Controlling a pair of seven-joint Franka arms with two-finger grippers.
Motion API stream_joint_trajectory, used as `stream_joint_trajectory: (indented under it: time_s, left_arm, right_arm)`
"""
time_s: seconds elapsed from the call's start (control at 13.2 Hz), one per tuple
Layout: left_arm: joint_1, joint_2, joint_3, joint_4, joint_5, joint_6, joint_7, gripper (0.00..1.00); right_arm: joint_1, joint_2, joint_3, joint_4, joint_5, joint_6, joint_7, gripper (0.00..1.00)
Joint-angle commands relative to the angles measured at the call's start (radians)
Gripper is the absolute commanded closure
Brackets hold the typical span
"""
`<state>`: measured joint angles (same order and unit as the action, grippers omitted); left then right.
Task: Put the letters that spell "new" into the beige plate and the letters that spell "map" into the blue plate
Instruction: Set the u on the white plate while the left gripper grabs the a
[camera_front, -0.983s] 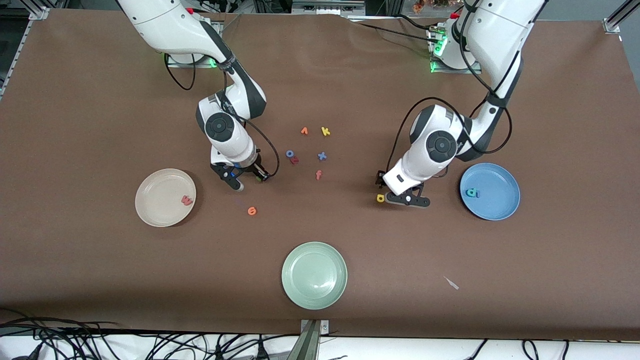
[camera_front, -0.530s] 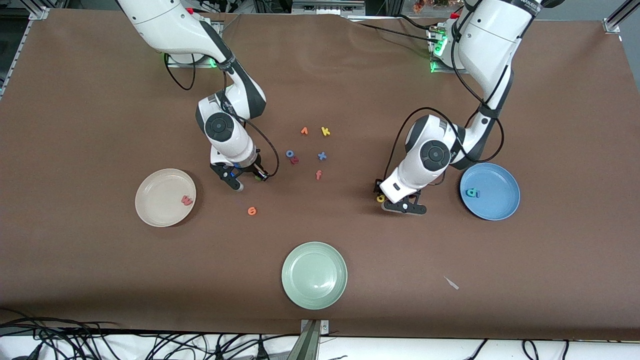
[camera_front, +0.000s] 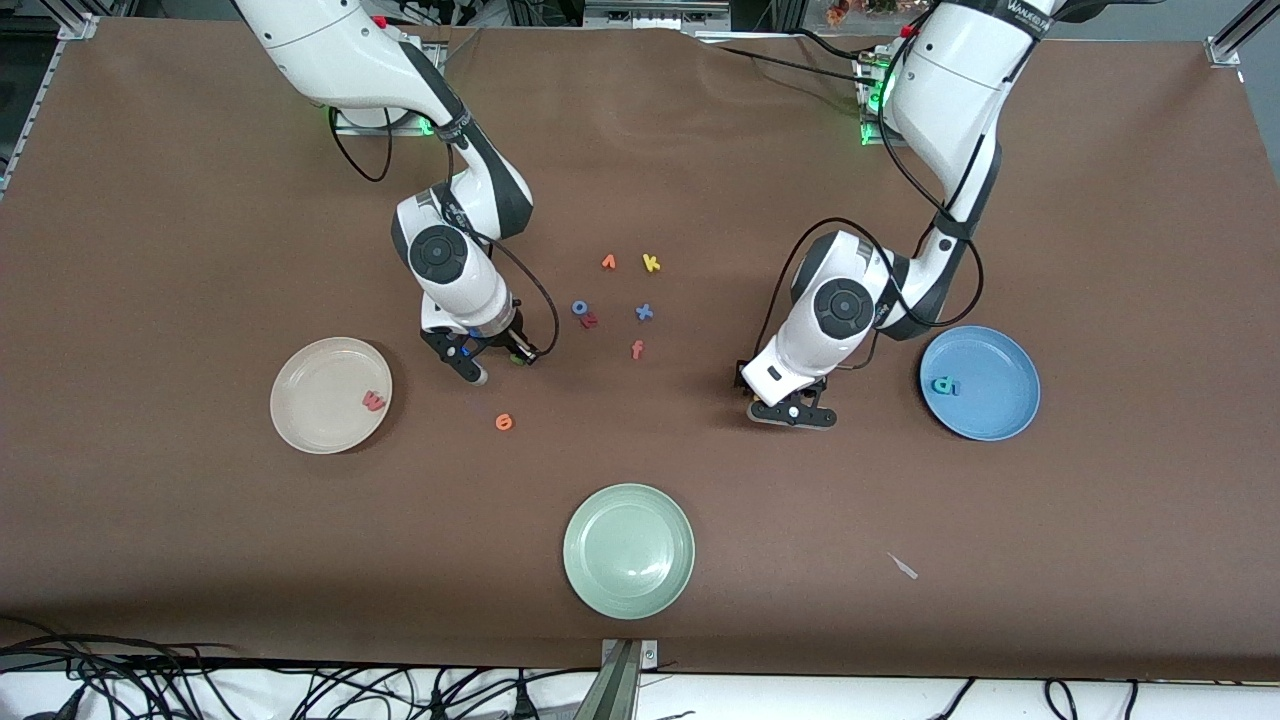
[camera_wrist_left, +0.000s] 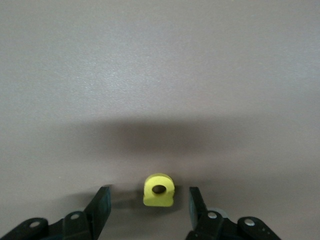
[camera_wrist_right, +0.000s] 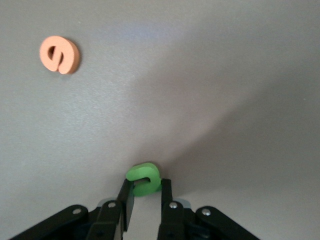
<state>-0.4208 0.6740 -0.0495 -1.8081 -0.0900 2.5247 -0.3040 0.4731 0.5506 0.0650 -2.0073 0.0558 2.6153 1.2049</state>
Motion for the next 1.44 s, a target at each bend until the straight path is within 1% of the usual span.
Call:
stream_joint_trajectory:
  time_s: [0.0, 0.15, 0.23, 0.3, 0.38, 0.53, 0.61, 0.76, 0.83, 0.91, 1.06, 1.13, 1.21, 1.36]
  left_arm:
    - [-0.015, 0.021, 0.017, 0.027, 0.010, 0.006, -0.009, 0.29]
    - [-0.016, 0.021, 0.017, 0.026, 0.012, 0.006, -0.009, 0.38]
    - [-0.027, 0.021, 0.019, 0.026, 0.015, 0.006, -0.009, 0.54]
    - [-0.027, 0.019, 0.019, 0.024, 0.015, 0.005, -0.010, 0.61]
    - [-0.027, 0.018, 0.019, 0.024, 0.015, 0.005, -0.007, 0.70]
    - [-0.027, 0.015, 0.028, 0.023, 0.016, 0.005, -0.006, 0.80]
    - [-0.027, 0.012, 0.028, 0.021, 0.016, 0.005, -0.004, 0.82]
    - [-0.015, -0.007, 0.028, 0.013, 0.021, 0.000, -0.003, 0.84]
    - [0.017, -0.034, 0.028, 0.010, 0.033, -0.010, 0.003, 0.83]
    - [0.066, -0.074, 0.023, -0.005, 0.044, -0.050, 0.022, 0.82]
    - [0.163, -0.172, 0.013, -0.033, 0.046, -0.174, 0.121, 0.82]
    - [0.212, -0.213, 0.013, -0.049, 0.046, -0.219, 0.187, 0.81]
    - [0.250, -0.253, 0.013, -0.086, 0.046, -0.243, 0.251, 0.81]
    - [0.356, -0.322, 0.013, -0.179, 0.046, -0.247, 0.394, 0.81]
  right_arm:
    - [0.001, 0.002, -0.001, 0.031, 0.006, -0.033, -0.011, 0.81]
    - [-0.007, -0.003, -0.008, 0.091, -0.010, -0.143, -0.045, 0.82]
    - [-0.010, -0.011, -0.023, 0.111, -0.010, -0.200, -0.100, 0.83]
    - [-0.008, -0.023, -0.052, 0.119, -0.010, -0.242, -0.160, 0.83]
    - [-0.010, -0.038, -0.069, 0.119, -0.010, -0.265, -0.227, 0.83]
    - [-0.010, -0.066, -0.126, 0.119, -0.010, -0.326, -0.371, 0.83]
    - [-0.008, -0.080, -0.160, 0.119, -0.011, -0.351, -0.451, 0.83]
    - [-0.008, -0.086, -0.235, 0.121, -0.010, -0.388, -0.629, 0.83]
    - [-0.008, -0.089, -0.266, 0.119, -0.010, -0.400, -0.706, 0.83]
    - [-0.010, -0.089, -0.299, 0.119, -0.010, -0.408, -0.770, 0.83]
    - [-0.011, -0.080, -0.347, 0.119, -0.010, -0.406, -0.882, 0.82]
    - [-0.020, -0.075, -0.361, 0.119, -0.010, -0.399, -0.918, 0.82]
    - [-0.043, -0.067, -0.361, 0.121, -0.008, -0.393, -0.945, 0.82]
    - [-0.074, -0.060, -0.361, 0.121, -0.007, -0.385, -1.010, 0.82]
